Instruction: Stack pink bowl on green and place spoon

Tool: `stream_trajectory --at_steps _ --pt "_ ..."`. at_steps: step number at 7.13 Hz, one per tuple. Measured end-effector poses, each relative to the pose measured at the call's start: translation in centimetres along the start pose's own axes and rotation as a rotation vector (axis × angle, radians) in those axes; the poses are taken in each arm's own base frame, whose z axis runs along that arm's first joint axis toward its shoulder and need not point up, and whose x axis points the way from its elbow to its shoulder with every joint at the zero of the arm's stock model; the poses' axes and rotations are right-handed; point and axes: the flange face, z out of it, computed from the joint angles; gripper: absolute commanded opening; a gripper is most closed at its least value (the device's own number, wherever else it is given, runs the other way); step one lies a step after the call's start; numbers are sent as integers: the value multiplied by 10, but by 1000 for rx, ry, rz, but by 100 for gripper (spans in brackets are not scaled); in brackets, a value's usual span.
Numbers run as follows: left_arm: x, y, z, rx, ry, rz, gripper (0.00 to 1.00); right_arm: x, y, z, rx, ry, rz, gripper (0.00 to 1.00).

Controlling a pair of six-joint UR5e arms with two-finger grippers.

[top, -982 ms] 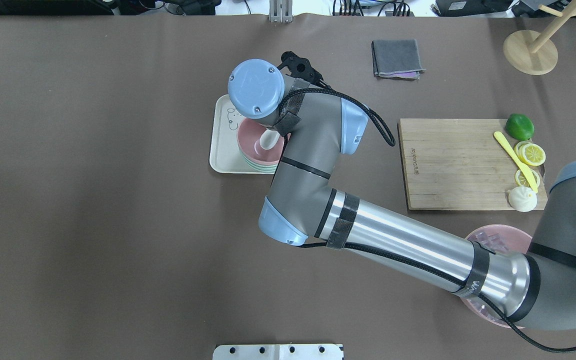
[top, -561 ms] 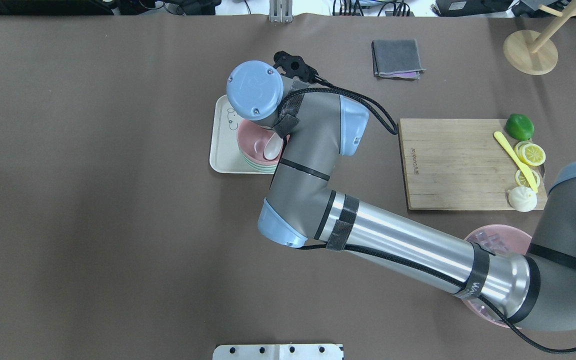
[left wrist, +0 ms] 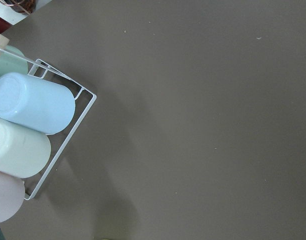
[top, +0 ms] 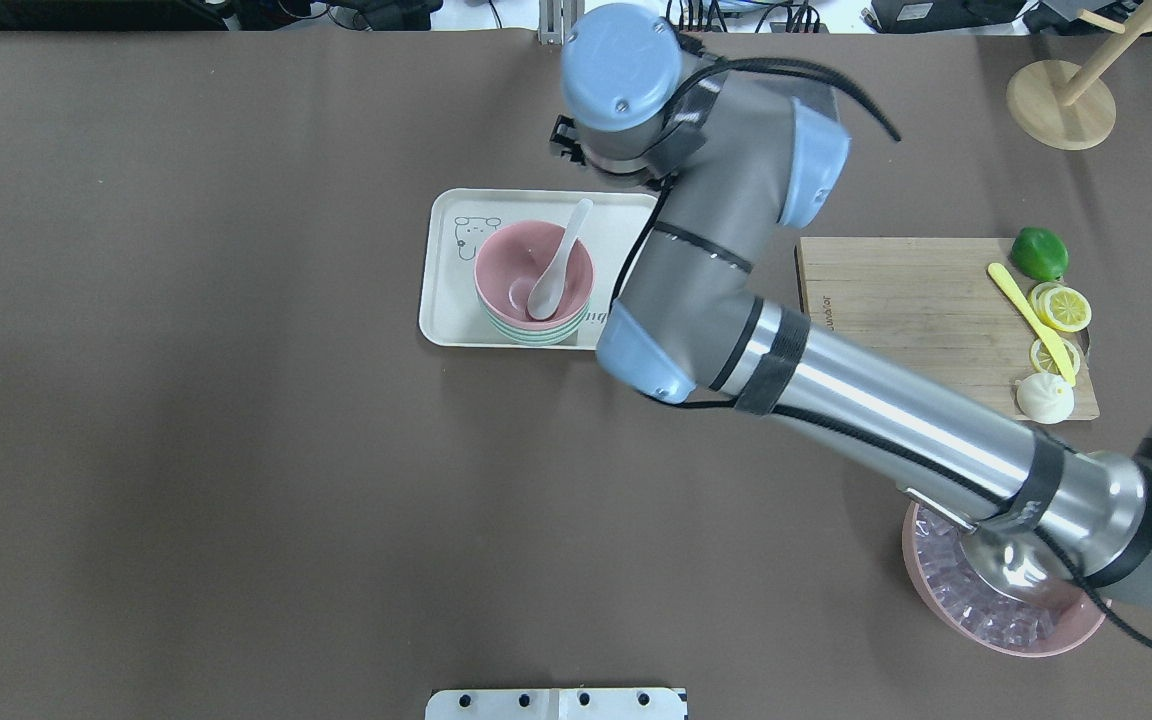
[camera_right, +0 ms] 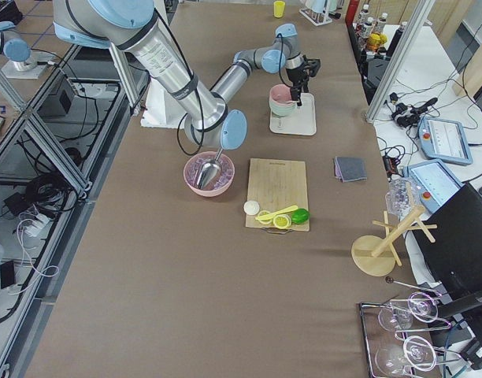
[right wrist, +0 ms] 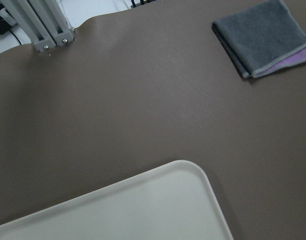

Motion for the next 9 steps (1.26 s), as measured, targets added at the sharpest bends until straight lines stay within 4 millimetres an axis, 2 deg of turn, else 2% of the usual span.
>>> stream_trajectory --at_steps 1,2,3,4,5,7,9 --pt "2 8 2 19 4 -88 98 50 -52 -8 -45 -9 -67 100" --pt "-5 23 14 31 6 -122 98 110 -97 -16 -92 -23 -145 100" --pt "-12 36 28 38 16 -135 98 175 -132 -23 -135 -40 -230 100" --pt "-12 44 33 44 39 -148 98 237 -150 -28 -167 -55 -293 100" --pt "-11 57 38 38 58 -168 98 288 -152 -31 -182 -55 -326 100" --pt "-2 86 39 11 80 -240 98 395 -145 -36 -196 -15 -408 100" --pt "20 113 31 10 80 -259 98 511 -148 -42 -227 21 -517 100"
